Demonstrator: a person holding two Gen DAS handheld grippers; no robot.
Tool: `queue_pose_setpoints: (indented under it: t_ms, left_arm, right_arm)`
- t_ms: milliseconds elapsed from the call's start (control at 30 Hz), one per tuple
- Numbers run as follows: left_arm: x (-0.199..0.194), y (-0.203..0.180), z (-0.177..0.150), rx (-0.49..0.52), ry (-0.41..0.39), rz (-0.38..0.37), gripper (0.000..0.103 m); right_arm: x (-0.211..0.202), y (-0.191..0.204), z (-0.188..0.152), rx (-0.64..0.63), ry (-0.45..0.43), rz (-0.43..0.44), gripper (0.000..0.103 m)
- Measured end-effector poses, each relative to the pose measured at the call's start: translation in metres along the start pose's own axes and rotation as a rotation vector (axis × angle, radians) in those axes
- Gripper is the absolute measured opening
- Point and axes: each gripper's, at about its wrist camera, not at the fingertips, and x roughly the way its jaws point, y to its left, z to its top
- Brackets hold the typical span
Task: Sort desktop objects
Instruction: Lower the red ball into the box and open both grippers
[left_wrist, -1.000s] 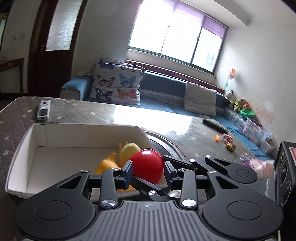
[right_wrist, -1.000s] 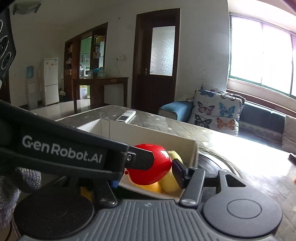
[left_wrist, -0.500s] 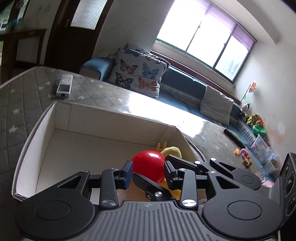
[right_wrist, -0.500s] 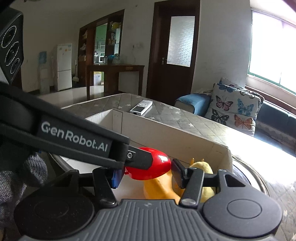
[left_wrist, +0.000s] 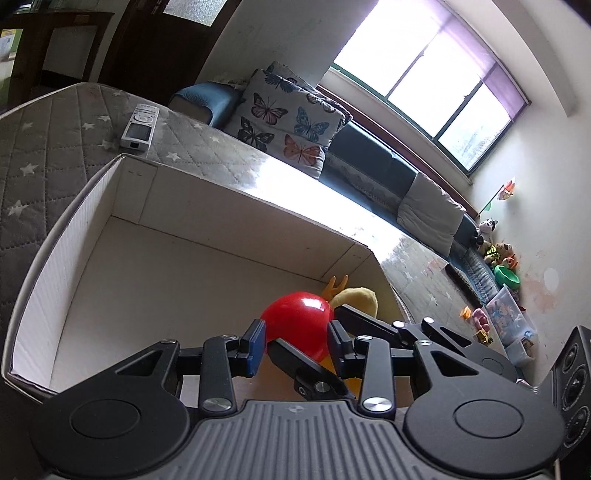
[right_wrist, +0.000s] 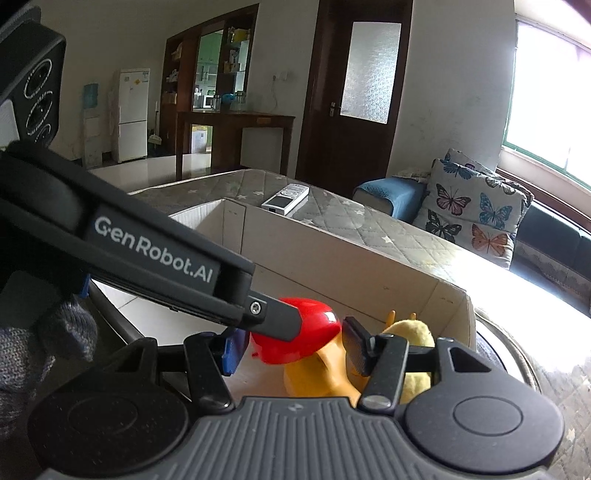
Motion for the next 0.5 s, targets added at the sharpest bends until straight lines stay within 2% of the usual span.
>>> queue_pose_setpoints:
  t_ms: [500]
  left_arm:
    - [-0.012,-0.006,-0.008,0.002,-0.017,-0.003,0.039]
  right_arm:
    - [-0.034,-0.004,-0.008,0.047,-0.045,-0.024,0.061]
